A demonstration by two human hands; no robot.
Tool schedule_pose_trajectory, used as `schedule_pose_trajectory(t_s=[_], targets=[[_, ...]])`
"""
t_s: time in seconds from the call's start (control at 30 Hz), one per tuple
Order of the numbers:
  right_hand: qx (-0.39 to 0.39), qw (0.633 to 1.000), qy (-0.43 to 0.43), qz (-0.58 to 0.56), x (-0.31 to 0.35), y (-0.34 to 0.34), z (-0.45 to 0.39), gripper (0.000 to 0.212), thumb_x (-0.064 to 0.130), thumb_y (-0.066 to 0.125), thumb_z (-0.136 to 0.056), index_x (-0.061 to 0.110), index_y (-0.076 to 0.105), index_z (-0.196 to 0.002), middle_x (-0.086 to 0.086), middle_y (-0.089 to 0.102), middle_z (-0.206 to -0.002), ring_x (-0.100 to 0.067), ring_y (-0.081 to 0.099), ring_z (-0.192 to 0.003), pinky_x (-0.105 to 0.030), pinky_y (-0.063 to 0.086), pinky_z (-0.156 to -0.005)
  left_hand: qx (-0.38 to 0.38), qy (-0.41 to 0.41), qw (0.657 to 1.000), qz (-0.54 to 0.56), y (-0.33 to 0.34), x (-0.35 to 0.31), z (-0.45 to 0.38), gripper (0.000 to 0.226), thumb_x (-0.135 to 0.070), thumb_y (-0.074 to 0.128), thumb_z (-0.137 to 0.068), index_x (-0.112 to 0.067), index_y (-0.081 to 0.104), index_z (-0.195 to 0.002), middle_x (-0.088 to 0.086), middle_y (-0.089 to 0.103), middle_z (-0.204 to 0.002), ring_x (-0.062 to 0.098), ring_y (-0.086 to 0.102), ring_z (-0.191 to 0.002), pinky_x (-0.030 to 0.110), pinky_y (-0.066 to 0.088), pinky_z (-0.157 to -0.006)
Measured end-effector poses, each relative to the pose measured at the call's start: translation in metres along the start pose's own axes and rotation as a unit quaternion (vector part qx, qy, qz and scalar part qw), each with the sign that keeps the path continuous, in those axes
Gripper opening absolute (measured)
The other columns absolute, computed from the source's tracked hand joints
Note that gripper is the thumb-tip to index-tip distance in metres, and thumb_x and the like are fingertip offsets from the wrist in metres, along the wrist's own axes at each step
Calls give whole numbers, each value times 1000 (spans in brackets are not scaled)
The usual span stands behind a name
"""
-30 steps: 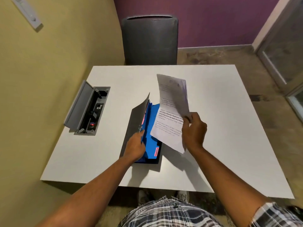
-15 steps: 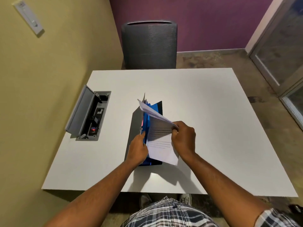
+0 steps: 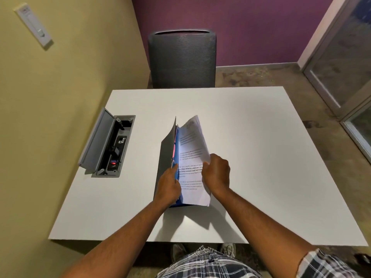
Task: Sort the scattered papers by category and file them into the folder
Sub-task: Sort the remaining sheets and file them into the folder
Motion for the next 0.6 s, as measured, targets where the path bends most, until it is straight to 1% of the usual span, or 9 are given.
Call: schedule_pose_trajectory(t_s=[0.1,0.13,0.2,0.33,0.4,0.5,0.53,0.57,0.6], targets=[[26,1000,-3,-7,8,17,-3,20,28,63,-99,13,63,-112,-7,70,-113,-15,62,-77,-17,49,-58,12,-10,1000,13,3,8,-1,55,-11,50,-101,-22,33,-152,1,50,-124,12,54,-108,14,52,-70],[31,999,2,-7,10,21,-5,21,28,64,-99,13,63,-113,-7,69,-114,-15,61,-77,-20,50,-59,14,-12,1000,17,3,10,-1,56,-11,51,-101,-23,32,-152,1,50,-124,14,55,-110,15,54,-71],[42,999,16,-16,13,27,-10,23,26,65,-98,12,63,-116,-8,69,-115,-16,62,-79,-22,50,-61,12,-18,1000,20,2,12,-2,57,-11,51,-100,-23,32,-152,4,51,-128,16,56,-111,24,58,-79],[67,997,34,-23,18,38,-17,33,22,69,-95,7,61,-124,-12,67,-121,-28,69,-97,-25,50,-69,10,-15,999,28,-2,10,-1,58,-10,52,-99,-22,33,-152,6,51,-132,21,56,-117,33,57,-85],[77,996,45,-26,19,44,-21,34,20,69,-95,5,61,-125,-14,67,-121,-29,69,-100,-25,50,-71,14,-13,1000,20,-3,12,0,58,-9,51,-100,-23,33,-153,6,51,-135,21,56,-116,29,57,-86],[88,993,73,-31,17,54,-26,29,17,69,-95,4,62,-120,-13,67,-116,-28,67,-100,-26,48,-70,17,0,1000,3,-7,15,0,57,-4,49,-100,-21,35,-153,9,51,-139,18,56,-100,4,49,-71],[93,992,82,-32,16,59,-28,28,16,69,-95,3,62,-118,-13,67,-115,-27,67,-100,-27,49,-70,17,6,1000,2,-9,15,0,57,-2,48,-100,-20,36,-152,10,51,-142,21,57,-97,3,48,-67],[95,991,89,-33,15,63,-30,27,15,70,-94,3,62,-117,-14,67,-114,-27,66,-100,-28,52,-71,17,10,1000,4,-10,15,0,57,0,48,-99,-18,37,-152,13,52,-141,28,59,-95,8,50,-67],[95,990,95,-33,13,68,-31,27,14,70,-94,3,63,-117,-14,67,-113,-27,67,-99,-30,55,-72,18,8,1000,8,-12,16,1,57,1,47,-99,-18,37,-151,18,54,-137,39,60,-98,15,50,-71]])
Point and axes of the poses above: each hand's wrist, its own z-axis away from the middle knuckle, its own y-axis out of the palm, x = y × z, the point moved 7 cm from there along -z, towards the middle knuckle
